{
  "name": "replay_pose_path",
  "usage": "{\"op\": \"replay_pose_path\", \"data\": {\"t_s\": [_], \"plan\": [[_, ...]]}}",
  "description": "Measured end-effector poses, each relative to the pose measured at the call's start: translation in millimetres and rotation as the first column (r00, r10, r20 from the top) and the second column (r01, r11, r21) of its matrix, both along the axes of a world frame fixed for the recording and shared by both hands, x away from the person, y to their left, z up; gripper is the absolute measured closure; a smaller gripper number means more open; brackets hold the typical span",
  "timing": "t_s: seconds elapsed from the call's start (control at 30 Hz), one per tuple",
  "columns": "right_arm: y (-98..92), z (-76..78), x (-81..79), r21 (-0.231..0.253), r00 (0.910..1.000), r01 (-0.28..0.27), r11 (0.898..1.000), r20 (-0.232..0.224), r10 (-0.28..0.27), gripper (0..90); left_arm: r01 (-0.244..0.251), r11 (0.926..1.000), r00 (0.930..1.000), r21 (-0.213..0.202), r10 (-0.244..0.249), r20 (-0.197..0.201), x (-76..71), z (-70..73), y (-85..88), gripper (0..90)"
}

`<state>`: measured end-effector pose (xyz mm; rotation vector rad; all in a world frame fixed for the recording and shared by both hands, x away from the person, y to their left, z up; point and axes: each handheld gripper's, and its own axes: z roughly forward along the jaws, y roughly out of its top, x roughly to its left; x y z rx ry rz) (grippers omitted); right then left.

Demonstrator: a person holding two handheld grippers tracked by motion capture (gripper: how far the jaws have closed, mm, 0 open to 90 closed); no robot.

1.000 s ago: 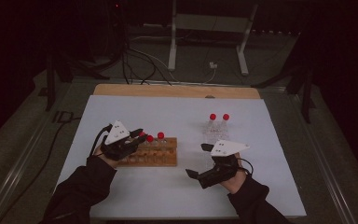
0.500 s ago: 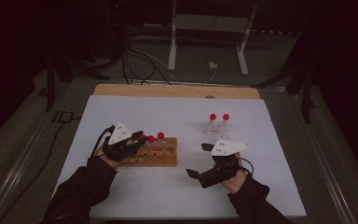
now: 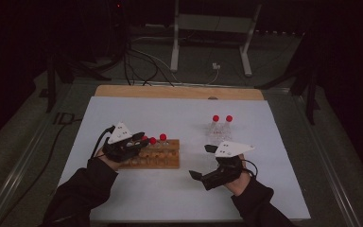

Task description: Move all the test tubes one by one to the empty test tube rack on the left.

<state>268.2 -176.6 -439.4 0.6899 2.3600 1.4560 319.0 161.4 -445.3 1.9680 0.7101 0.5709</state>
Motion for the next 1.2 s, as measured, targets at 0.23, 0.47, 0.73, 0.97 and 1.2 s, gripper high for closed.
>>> {"op": "replay_pose_path", "data": {"t_s": [0.23, 0.47, 0.73, 0.97, 1.2], "plan": [[-1.8, 1.8, 0.4, 0.009, 1.0, 0.002, 1.0, 0.003, -0.002, 0.0, -0.01, 0.9996, 0.9997, -0.028, 0.01, 0.021, -6.5, 7.1, 5.7, 51.0], [-8.8, 6.8, 2.4, 0.028, 0.9996, 0.022, 0.999, 0.019, -0.022, 0.0, 0.019, 0.9953, 0.9986, -0.095, -0.014, 0.051, -18.3, 17.1, 17.4, 32.3], [-28.7, 19.5, 11.6, 0.086, 0.9954, 0.058, 0.995, 0.072, -0.064, 0.0, 0.089, 0.9815, 0.9946, -0.169, -0.079, 0.068, -39.2, 22.8, 27.1, 4.2], [-54.6, 28.3, 28.9, 0.077, 0.9833, 0.136, 0.988, 0.111, -0.144, 0.0, 0.12, 0.977, 0.9897, -0.176, -0.104, 0.098, -56.4, 16.3, 30.0, 1.0], [-84.9, 16.1, 61.7, 0.079, 0.9608, 0.269, 0.96, 0.05, -0.273, 0.5, 0.138, 0.9755, 0.9877, -0.171, -0.123, 0.096, -61.1, 7.5, 30.9, 0.8]]}}
